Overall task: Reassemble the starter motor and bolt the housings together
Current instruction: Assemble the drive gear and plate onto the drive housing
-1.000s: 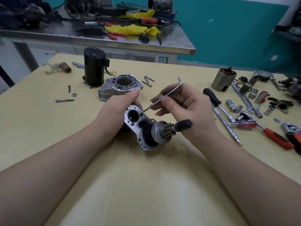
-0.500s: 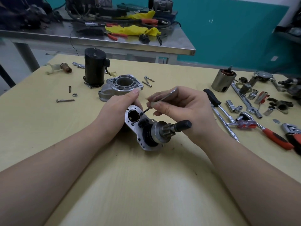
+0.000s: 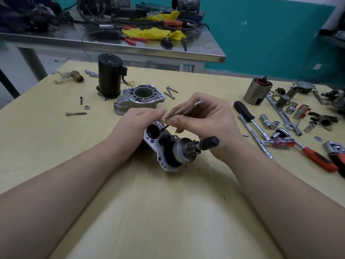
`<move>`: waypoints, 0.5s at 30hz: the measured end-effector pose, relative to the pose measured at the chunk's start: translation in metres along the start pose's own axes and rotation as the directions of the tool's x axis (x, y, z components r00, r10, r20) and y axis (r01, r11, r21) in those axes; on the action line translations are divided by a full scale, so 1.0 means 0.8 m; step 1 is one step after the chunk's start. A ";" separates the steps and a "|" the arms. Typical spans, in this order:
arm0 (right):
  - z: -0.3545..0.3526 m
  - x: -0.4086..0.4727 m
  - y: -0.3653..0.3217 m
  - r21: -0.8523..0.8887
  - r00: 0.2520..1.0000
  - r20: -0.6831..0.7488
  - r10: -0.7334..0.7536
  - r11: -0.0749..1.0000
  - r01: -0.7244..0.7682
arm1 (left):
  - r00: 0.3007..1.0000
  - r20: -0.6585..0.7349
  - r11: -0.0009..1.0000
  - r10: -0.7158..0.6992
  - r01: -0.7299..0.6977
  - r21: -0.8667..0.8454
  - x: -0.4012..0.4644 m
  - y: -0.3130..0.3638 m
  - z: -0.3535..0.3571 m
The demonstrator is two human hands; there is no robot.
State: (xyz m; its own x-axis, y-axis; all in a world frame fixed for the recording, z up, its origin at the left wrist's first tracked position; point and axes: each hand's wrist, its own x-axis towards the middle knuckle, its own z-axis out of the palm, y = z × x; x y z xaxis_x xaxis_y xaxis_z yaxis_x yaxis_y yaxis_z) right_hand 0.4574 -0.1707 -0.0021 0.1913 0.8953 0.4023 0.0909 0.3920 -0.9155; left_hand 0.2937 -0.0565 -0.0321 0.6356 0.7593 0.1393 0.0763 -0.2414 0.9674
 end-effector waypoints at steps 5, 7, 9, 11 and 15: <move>0.006 0.006 0.004 -0.068 0.998 -0.033 -0.051 0.996 0.049 | 0.999 0.038 1.000 -0.005 0.005 0.014 0.002 0.000 -0.001; 0.008 0.007 0.005 -0.043 0.999 -0.024 -0.028 0.999 0.027 | 0.998 0.068 1.000 -0.013 0.013 -0.004 0.002 -0.002 0.000; 0.004 0.007 0.004 -0.032 1.000 -0.010 0.021 0.999 -0.021 | 0.996 0.088 1.000 -0.013 0.014 -0.006 0.001 -0.002 -0.001; -0.006 0.008 0.001 -0.044 0.998 0.037 0.058 0.997 -0.057 | 0.997 0.081 1.000 -0.018 0.018 0.003 0.002 -0.002 -0.001; -0.016 0.008 -0.004 -0.085 0.991 0.100 0.089 0.993 -0.081 | 0.999 0.045 1.000 -0.028 0.028 -0.003 0.003 -0.001 0.001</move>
State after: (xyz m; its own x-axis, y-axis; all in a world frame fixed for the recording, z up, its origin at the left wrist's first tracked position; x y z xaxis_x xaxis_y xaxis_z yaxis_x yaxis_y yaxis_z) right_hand 0.4712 -0.1693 0.0037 0.1004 0.9433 0.3164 0.1583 0.2988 -0.9411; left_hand 0.2960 -0.0551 -0.0329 0.6669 0.7380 0.1027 0.0920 -0.2183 0.9715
